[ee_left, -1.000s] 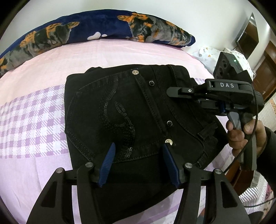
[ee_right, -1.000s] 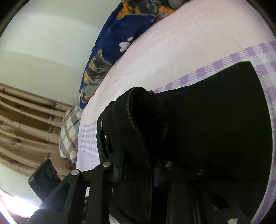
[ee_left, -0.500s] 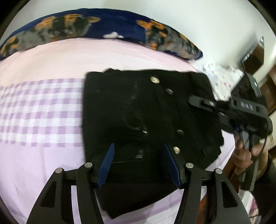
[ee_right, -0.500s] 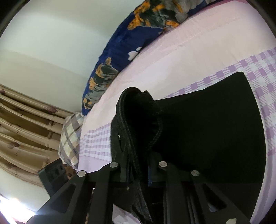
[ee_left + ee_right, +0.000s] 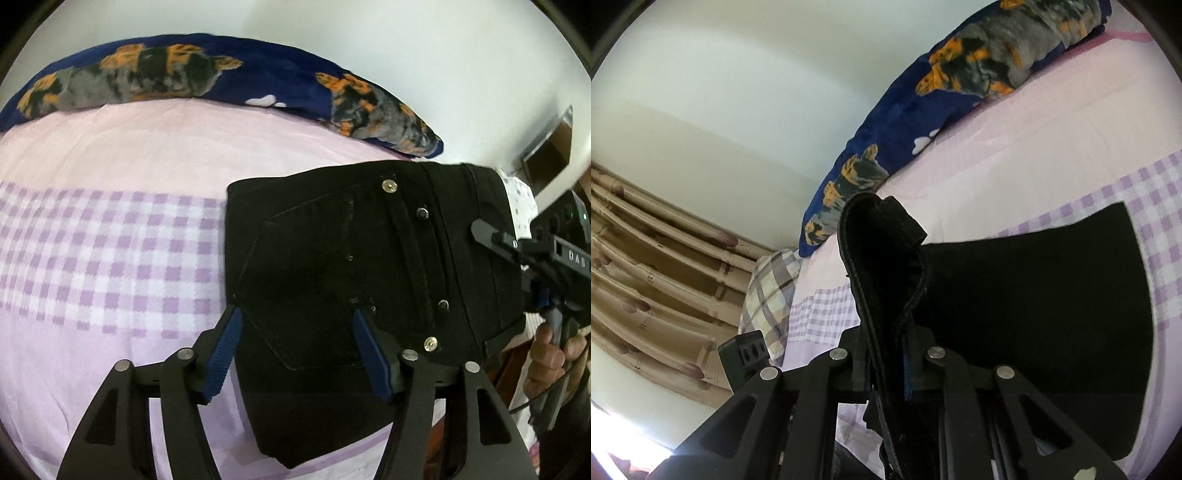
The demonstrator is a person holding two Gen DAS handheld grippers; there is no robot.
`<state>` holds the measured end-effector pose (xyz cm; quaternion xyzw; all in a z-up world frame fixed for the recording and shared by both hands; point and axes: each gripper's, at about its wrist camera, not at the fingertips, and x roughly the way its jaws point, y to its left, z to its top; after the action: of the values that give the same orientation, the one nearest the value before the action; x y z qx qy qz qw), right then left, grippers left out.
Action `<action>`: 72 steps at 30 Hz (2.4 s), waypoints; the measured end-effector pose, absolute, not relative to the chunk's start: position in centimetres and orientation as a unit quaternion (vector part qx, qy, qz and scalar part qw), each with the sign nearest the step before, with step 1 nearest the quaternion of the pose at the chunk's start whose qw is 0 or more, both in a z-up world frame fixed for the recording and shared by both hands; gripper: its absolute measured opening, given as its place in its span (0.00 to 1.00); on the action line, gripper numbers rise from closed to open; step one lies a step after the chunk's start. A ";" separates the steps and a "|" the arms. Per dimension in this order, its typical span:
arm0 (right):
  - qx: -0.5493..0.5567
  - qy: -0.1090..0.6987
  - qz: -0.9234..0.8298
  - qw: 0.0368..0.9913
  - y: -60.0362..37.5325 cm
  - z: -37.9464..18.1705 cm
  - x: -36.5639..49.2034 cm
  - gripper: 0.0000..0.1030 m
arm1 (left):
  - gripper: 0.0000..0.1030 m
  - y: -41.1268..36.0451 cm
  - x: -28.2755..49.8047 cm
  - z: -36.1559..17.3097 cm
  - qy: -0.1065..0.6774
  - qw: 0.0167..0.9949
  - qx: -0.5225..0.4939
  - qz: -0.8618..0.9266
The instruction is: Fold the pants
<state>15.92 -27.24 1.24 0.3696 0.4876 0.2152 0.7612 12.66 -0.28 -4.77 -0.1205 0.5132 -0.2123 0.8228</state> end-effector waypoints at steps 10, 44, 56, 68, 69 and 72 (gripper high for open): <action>0.376 0.485 0.170 0.771 -31.5 -0.3 15.7 0.11 | 0.64 -5.9 13.2 -5.4 0.526 0.808 -0.069 -0.258; 0.376 0.509 0.050 0.772 -37.1 -4.9 12.1 0.32 | 0.73 -12.3 9.6 -8.5 0.511 0.814 0.075 -0.267; 0.420 0.493 0.034 0.761 -37.8 -1.7 5.9 0.33 | 0.73 -10.8 7.9 -6.3 0.494 0.822 0.086 -0.269; 0.435 0.516 0.019 0.738 -37.2 -4.1 6.0 0.33 | 0.73 -7.9 6.4 -6.0 0.494 0.823 0.087 -0.267; 0.434 0.518 0.018 0.737 -37.3 -4.3 6.1 0.33 | 0.73 -7.8 6.3 -6.0 0.493 0.823 0.087 -0.268; 0.435 0.520 0.017 0.734 -37.4 -4.4 6.0 0.33 | 0.73 -7.9 6.0 -6.0 0.491 0.822 0.090 -0.273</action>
<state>6.04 -37.35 -4.40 0.4355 0.5203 0.0172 0.7344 6.03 -7.92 -6.01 0.0895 0.4908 -0.2734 0.8224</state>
